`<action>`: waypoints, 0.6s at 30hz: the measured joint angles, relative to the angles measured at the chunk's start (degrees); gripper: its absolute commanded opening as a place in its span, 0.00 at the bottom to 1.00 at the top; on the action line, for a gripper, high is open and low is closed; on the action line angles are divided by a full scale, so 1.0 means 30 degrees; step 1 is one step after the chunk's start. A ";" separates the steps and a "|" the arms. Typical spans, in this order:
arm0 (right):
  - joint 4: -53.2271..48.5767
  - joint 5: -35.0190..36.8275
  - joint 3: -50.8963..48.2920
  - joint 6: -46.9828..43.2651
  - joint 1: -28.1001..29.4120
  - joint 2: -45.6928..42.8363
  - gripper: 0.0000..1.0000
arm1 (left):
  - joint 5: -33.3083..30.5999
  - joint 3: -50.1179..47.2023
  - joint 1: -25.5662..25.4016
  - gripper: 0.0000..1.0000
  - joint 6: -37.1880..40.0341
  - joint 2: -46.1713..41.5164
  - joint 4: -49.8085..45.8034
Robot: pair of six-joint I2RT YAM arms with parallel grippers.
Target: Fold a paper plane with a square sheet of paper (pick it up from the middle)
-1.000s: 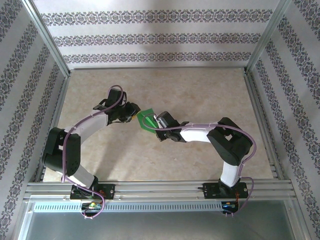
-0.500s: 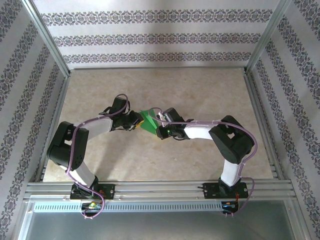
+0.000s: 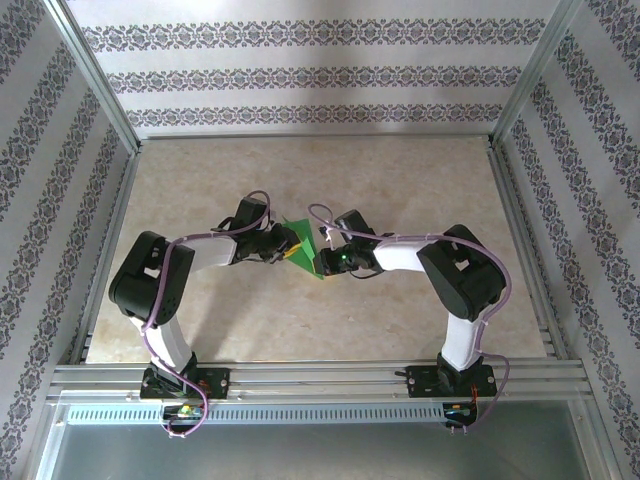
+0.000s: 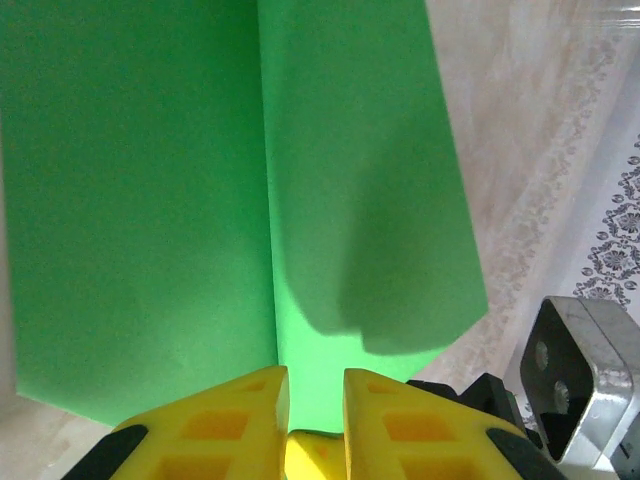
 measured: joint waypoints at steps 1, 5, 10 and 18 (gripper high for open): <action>-0.0007 -0.0299 0.0073 0.0160 -0.0080 0.0087 0.16 | -0.0007 -0.0015 -0.0015 0.22 -0.0007 0.0015 0.0022; -0.0080 -0.1268 0.0291 0.0656 -0.0474 0.0386 0.15 | 0.0058 -0.0044 -0.0051 0.22 -0.0036 0.0022 0.0138; -0.0146 -0.1974 0.0423 0.1166 -0.0758 0.0576 0.15 | 0.0058 -0.0182 -0.0051 0.22 -0.0029 0.0015 0.0240; -0.0189 -0.3177 0.0678 0.2237 -0.1268 0.1049 0.13 | 0.0182 -0.0248 -0.0051 0.21 -0.0036 0.0022 0.0648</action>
